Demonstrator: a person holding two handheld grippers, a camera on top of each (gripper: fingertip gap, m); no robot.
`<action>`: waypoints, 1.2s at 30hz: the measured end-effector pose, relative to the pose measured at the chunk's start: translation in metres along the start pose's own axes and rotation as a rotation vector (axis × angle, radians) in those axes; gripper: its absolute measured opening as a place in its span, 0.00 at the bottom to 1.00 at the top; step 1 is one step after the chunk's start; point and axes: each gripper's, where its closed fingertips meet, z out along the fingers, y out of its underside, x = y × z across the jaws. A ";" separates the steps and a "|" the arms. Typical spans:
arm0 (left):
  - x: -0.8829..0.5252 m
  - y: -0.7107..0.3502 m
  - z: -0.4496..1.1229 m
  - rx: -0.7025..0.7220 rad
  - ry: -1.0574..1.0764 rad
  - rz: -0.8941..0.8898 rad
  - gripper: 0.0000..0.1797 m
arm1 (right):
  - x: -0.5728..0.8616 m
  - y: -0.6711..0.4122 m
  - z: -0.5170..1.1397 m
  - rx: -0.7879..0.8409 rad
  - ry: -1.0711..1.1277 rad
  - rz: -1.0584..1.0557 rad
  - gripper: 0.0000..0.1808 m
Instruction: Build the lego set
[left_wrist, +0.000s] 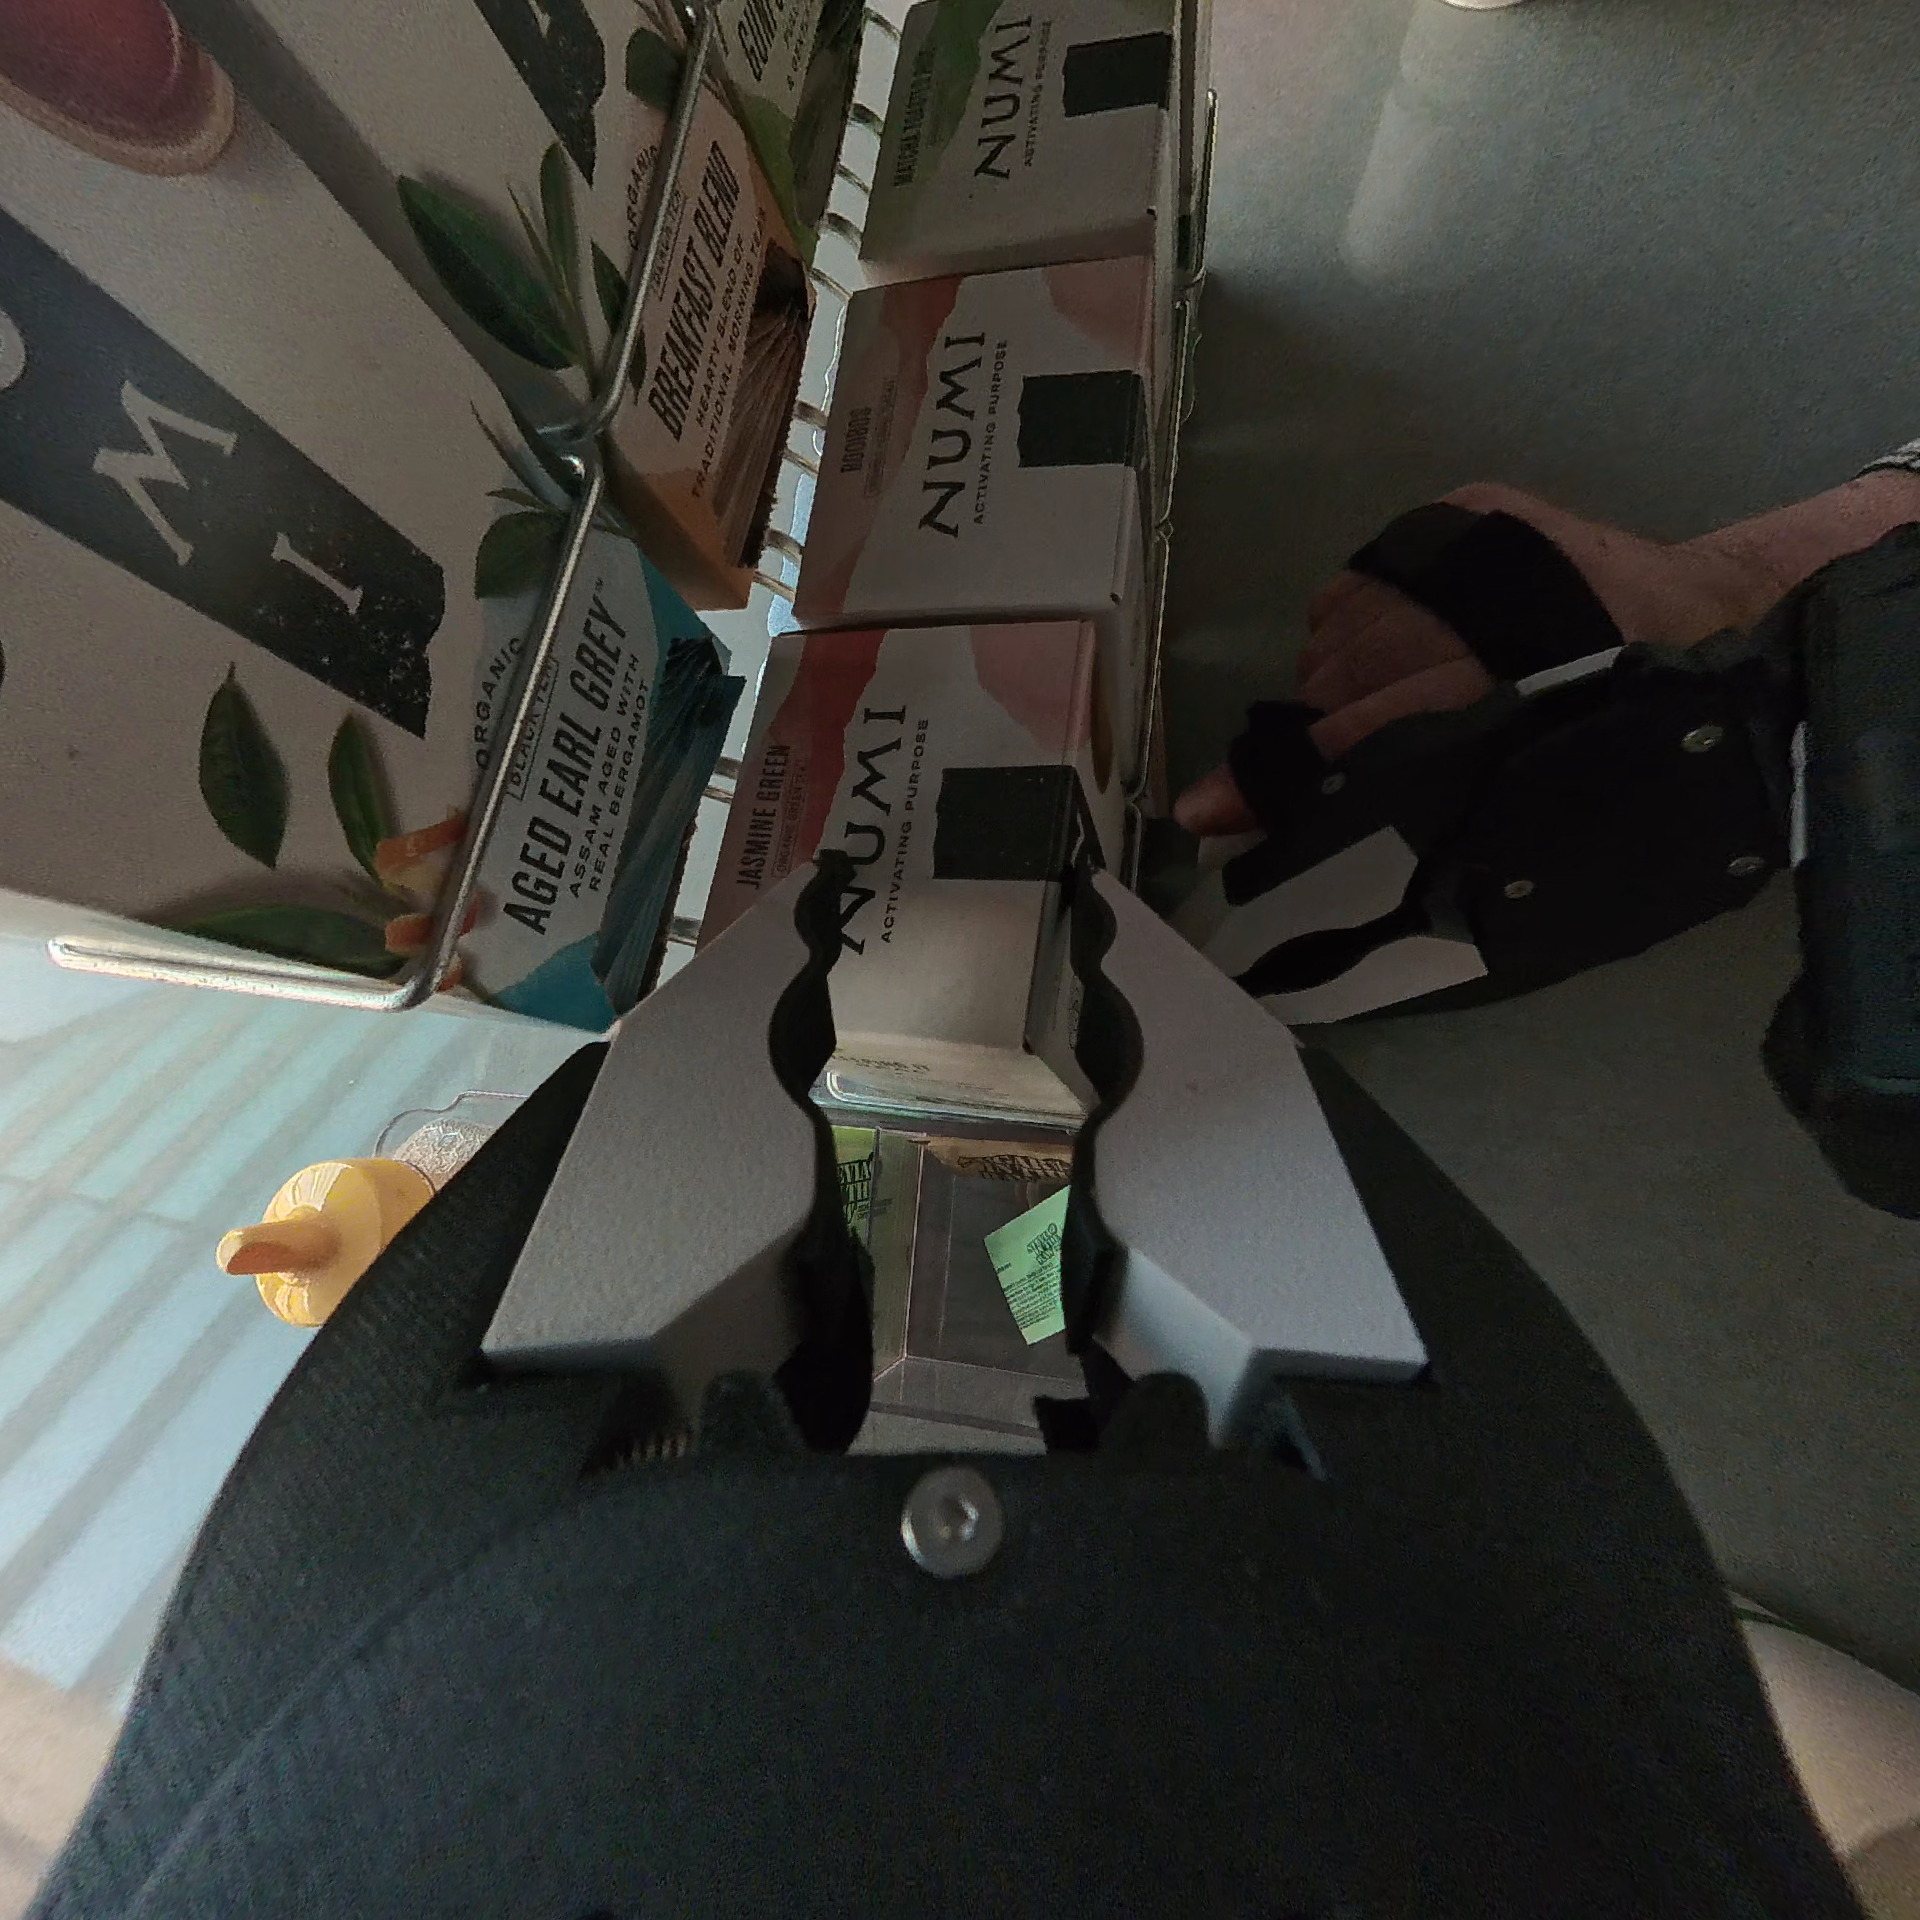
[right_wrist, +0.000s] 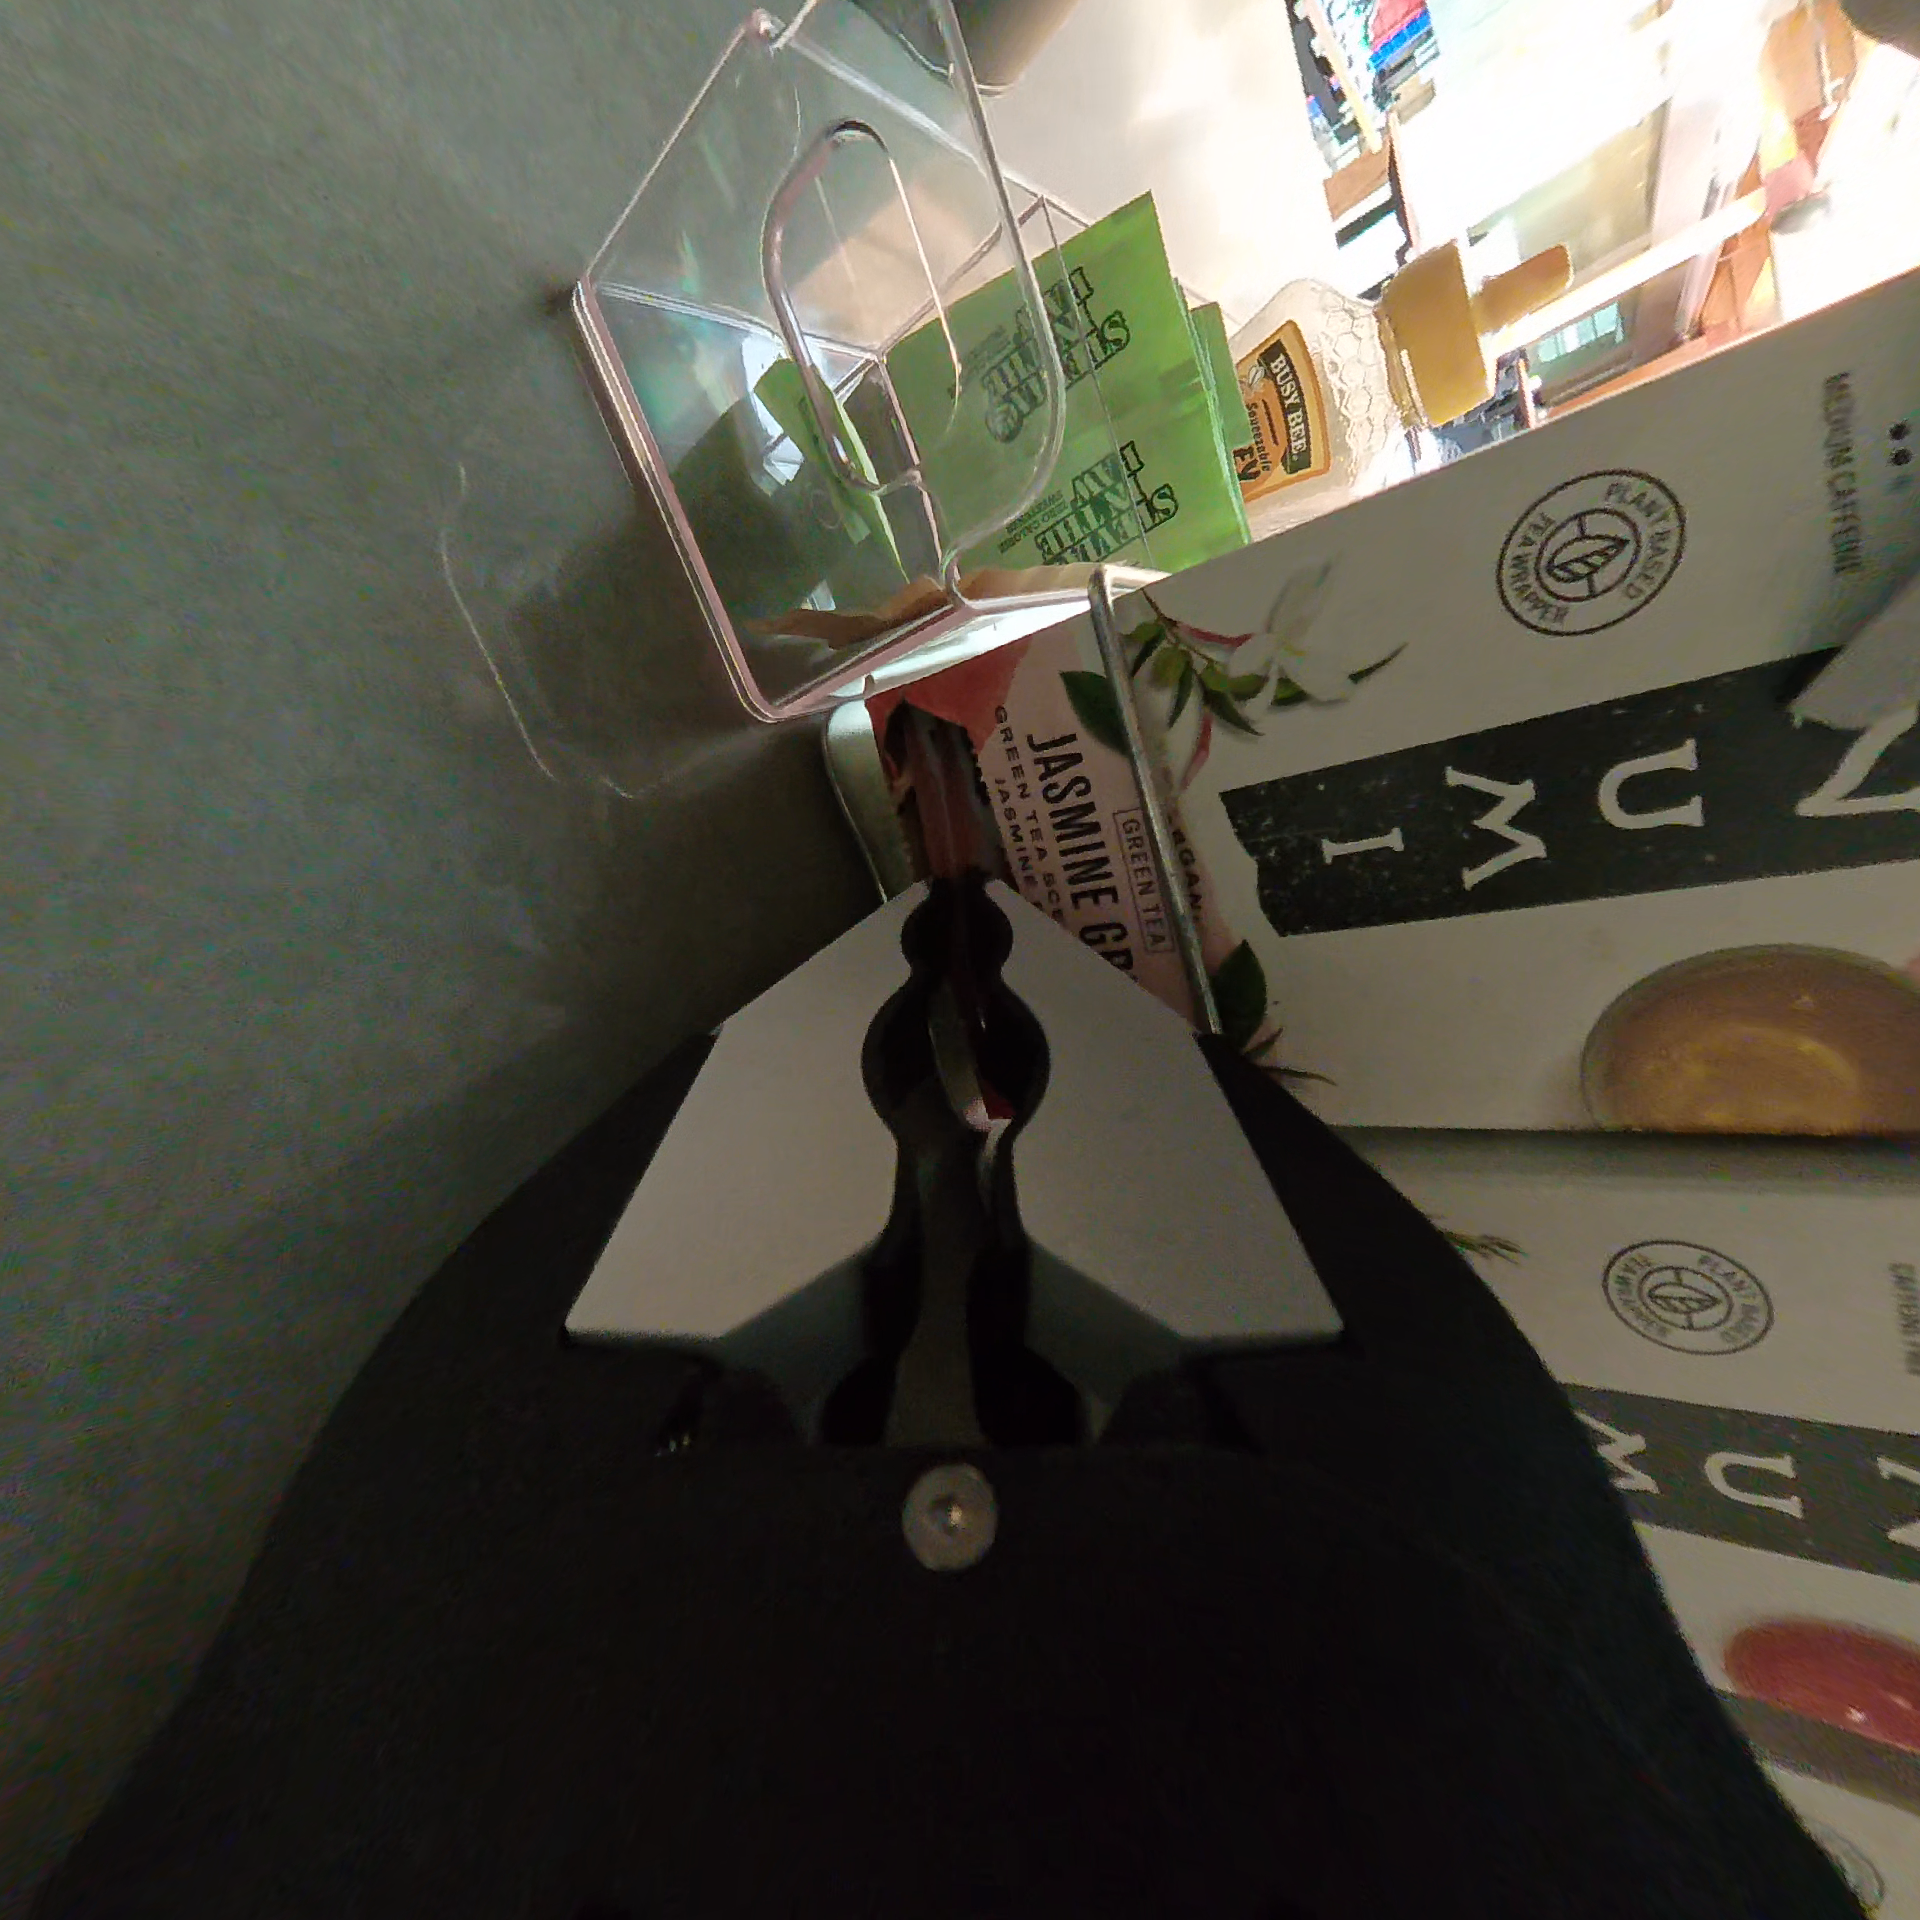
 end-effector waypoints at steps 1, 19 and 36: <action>0.000 0.000 0.000 0.000 0.000 0.000 0.24 | 0.000 0.000 0.000 -0.002 0.002 -0.007 0.00; -0.002 0.001 0.001 -0.008 -0.005 0.004 0.24 | 0.003 0.002 0.009 -0.051 0.043 -0.050 0.00; -0.004 0.001 0.001 0.012 -0.002 -0.009 0.23 | -0.001 -0.002 -0.012 -0.014 0.008 -0.021 0.00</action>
